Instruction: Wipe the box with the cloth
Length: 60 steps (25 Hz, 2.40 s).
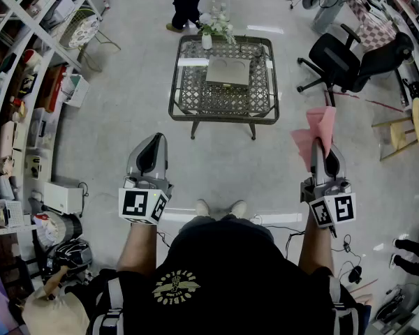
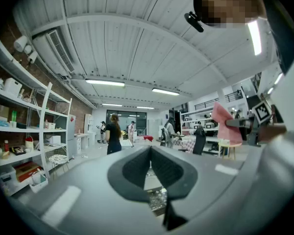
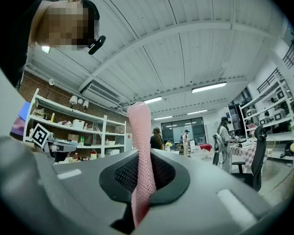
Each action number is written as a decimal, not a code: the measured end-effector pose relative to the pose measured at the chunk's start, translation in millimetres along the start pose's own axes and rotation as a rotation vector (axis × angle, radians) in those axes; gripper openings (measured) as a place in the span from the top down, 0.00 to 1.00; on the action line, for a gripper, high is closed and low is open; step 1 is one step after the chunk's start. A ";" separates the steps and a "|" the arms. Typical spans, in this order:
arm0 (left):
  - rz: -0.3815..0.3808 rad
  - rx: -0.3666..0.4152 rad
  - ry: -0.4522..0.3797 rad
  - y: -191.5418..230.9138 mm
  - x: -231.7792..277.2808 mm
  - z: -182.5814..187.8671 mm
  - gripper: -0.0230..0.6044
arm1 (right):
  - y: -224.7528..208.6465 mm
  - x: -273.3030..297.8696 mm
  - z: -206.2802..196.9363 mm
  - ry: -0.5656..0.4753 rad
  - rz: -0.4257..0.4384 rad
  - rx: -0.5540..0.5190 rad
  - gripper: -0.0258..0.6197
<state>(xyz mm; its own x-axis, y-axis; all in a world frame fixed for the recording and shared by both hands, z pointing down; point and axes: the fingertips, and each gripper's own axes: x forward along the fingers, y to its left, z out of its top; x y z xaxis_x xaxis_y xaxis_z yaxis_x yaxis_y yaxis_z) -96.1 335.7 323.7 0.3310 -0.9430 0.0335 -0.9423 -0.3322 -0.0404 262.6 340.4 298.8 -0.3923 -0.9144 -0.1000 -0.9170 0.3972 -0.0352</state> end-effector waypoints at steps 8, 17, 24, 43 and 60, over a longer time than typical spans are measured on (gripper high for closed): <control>0.004 0.010 -0.010 51.0 -26.3 4.1 0.96 | 43.4 7.2 -0.6 0.010 -0.013 0.039 0.93; -0.043 0.032 -0.043 97.5 -31.1 3.9 0.96 | 90.9 14.9 7.1 -0.008 -0.067 0.006 0.93; -0.056 0.004 -0.023 116.1 -19.2 -10.7 0.96 | 99.6 26.2 6.3 -0.007 -0.077 0.014 0.93; -0.086 -0.031 -0.013 109.3 79.2 -16.6 0.96 | 38.2 92.4 -17.1 0.038 -0.088 -0.024 0.93; -0.059 0.033 0.025 60.4 202.7 -19.0 0.96 | -36.9 189.4 -51.7 0.037 -0.005 0.030 0.93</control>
<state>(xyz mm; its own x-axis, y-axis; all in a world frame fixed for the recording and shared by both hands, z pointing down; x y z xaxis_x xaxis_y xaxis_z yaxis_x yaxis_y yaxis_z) -86.8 124.9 347.0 0.3846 -0.9210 0.0616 -0.9188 -0.3884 -0.0708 218.5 148.5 332.6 -0.3906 -0.9184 -0.0625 -0.9166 0.3943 -0.0656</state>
